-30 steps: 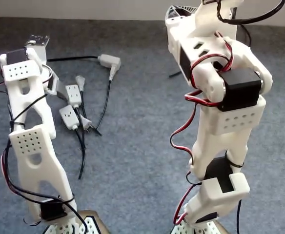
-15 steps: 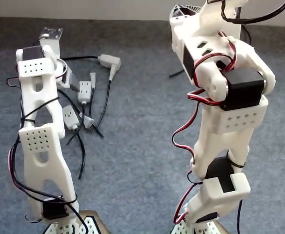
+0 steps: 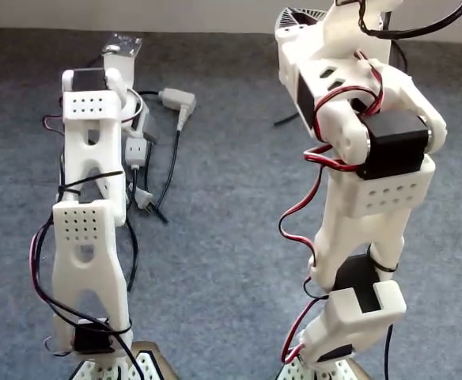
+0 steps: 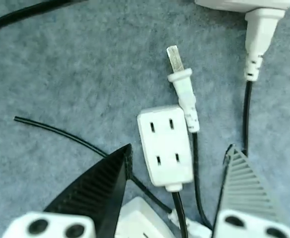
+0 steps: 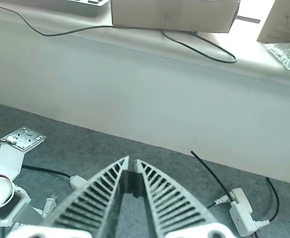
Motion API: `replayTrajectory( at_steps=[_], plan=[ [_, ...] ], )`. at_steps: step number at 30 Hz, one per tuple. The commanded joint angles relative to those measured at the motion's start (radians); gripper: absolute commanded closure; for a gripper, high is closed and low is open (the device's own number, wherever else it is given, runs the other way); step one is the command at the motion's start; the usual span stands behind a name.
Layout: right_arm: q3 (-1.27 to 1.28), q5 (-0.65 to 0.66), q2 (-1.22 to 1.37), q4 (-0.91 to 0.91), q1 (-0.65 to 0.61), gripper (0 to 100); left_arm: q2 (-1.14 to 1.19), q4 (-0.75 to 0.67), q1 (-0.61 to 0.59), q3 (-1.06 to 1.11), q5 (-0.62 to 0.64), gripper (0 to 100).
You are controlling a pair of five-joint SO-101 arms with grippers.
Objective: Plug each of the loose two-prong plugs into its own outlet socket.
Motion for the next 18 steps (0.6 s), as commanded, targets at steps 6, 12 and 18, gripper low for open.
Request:
replayTrajectory(
  at_steps=[6, 12, 18],
  plan=[
    [-0.002, 0.012, -0.002, -0.025, 0.007, 98.5, 0.074, -0.075, -0.051, -0.002, 0.002, 71],
    [-0.005, 0.012, 0.047, -0.045, 0.007, 98.5, 0.079, -0.072, -0.088, -0.004, 0.0, 71],
    [-0.007, 0.012, 0.054, -0.047, 0.004, 98.5, 0.025, -0.068, -0.119, -0.002, -0.032, 71]
  ],
)
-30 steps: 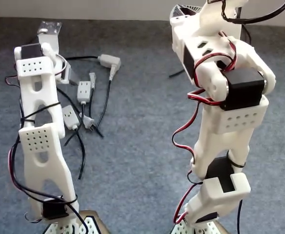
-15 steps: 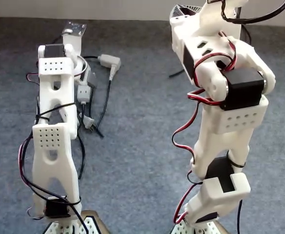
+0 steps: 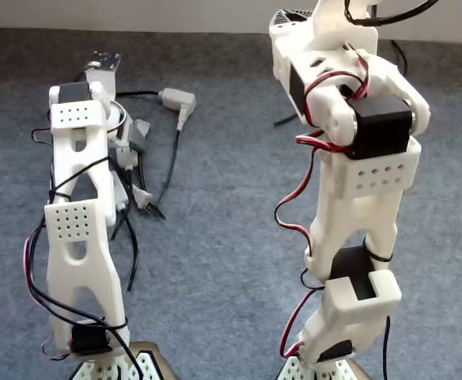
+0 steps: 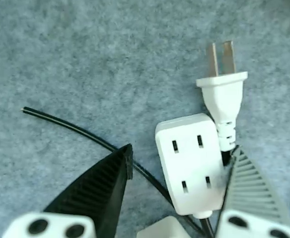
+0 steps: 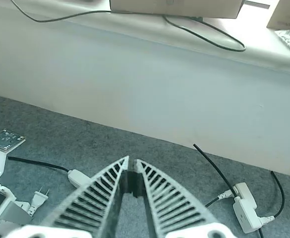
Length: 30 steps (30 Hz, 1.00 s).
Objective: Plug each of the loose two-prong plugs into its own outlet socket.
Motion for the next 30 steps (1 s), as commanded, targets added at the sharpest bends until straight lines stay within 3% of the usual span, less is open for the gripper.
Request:
replayTrajectory(
  at_steps=[1, 17, 25, 30],
  plan=[
    [-0.007, 0.012, -0.012, -0.024, 0.004, 98.5, -0.084, -0.009, -0.028, -0.004, -0.043, 71],
    [-0.007, 0.012, -0.012, -0.024, 0.004, 98.5, -0.097, 0.012, -0.082, -0.004, -0.058, 71],
    [-0.007, 0.012, -0.012, -0.024, 0.004, 98.5, -0.094, 0.018, -0.039, 0.004, -0.055, 71],
    [-0.008, 0.012, -0.012, -0.024, 0.004, 98.5, -0.093, 0.02, -0.004, 0.005, -0.055, 84]
  ],
)
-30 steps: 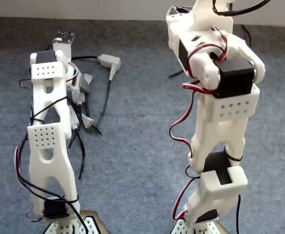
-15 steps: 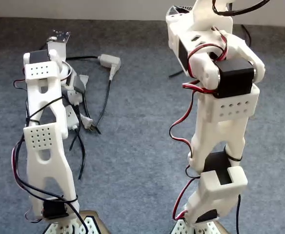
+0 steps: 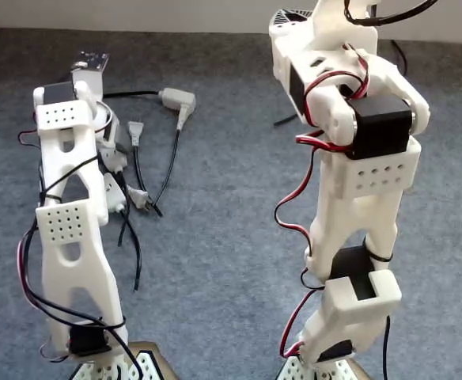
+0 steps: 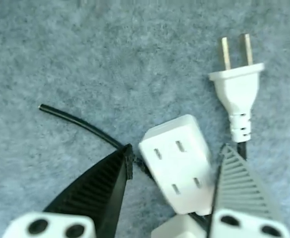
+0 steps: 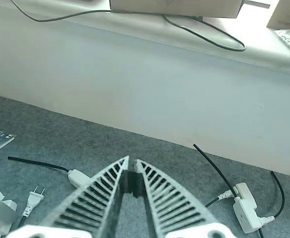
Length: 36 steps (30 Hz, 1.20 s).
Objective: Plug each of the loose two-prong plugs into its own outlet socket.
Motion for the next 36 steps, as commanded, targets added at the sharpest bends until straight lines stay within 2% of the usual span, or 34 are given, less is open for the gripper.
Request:
replayTrajectory(
  at_steps=[1, 7, 11, 16, 20, 24, 28, 32, 36],
  plan=[
    [-0.008, 0.012, -0.012, -0.024, 0.004, 98.5, -0.077, 0.009, 0.035, -0.002, 0.0, 87],
    [-0.008, 0.012, -0.015, -0.022, 0.007, 98.5, -0.027, 0.005, 0.033, -0.012, 0.0, 99],
    [-0.01, 0.012, -0.016, -0.022, 0.007, 98.5, -0.001, 0.002, 0.035, -0.022, 0.0, 99],
    [-0.012, 0.012, -0.016, -0.018, 0.007, 98.5, -0.062, 0.037, 0.059, -0.191, -0.002, 99],
    [-0.012, 0.012, -0.016, -0.018, 0.008, 98.5, -0.127, 0.13, 0.133, -0.355, -0.002, 99],
    [-0.012, 0.012, -0.016, -0.016, 0.022, 98.5, -0.174, 0.189, 0.223, -0.424, -0.002, 99],
    [-0.013, 0.012, -0.018, -0.024, 0.074, 98.5, -0.222, 0.195, 0.298, -0.352, 0.002, 99],
    [-0.013, 0.012, -0.018, -0.05, 0.147, 98.5, -0.285, 0.196, 0.384, -0.153, 0.025, 99],
    [-0.013, 0.009, -0.018, -0.065, 0.179, 98.5, -0.371, 0.195, 0.478, 0.067, 0.229, 99]
  ],
)
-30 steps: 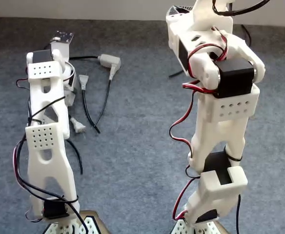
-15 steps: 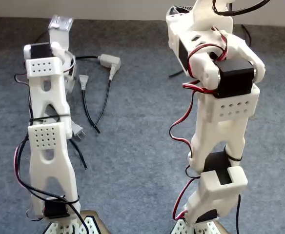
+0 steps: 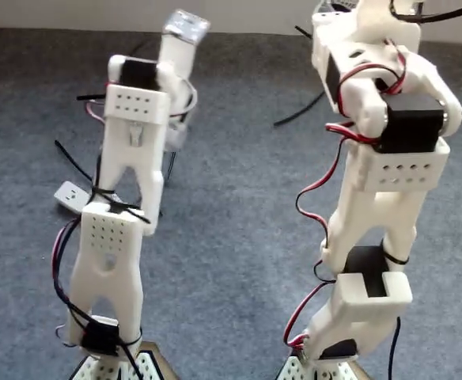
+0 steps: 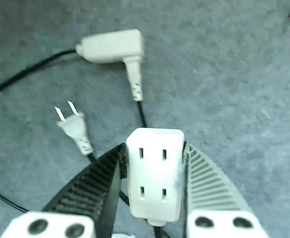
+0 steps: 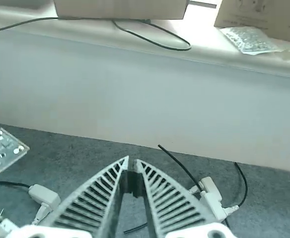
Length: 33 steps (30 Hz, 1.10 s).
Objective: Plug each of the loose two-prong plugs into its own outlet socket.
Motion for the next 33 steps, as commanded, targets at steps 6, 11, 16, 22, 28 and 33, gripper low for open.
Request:
replayTrajectory(
  at_steps=[6, 11, 16, 22, 28, 33],
  plan=[
    [-0.013, 0.008, -0.018, -0.025, 0.016, 98.5, -0.163, 0.008, 0.205, 0.292, 0.276, 99],
    [-0.013, 0.008, -0.018, -0.025, 0.016, 98.5, -0.059, -0.137, 0.222, 0.381, 0.322, 99],
    [-0.013, 0.008, -0.018, -0.025, 0.016, 98.5, 0.081, -0.31, 0.225, 0.398, 0.321, 99],
    [-0.013, 0.009, -0.018, -0.025, -0.001, 98.5, 0.125, -0.377, 0.255, 0.398, 0.316, 97],
    [-0.013, 0.011, -0.018, -0.025, -0.001, 98.5, 0.122, -0.381, 0.251, 0.398, 0.255, 80],
    [-0.013, 0.011, -0.018, -0.025, -0.001, 98.5, 0.12, -0.377, 0.257, 0.398, 0.245, 80]
  ],
)
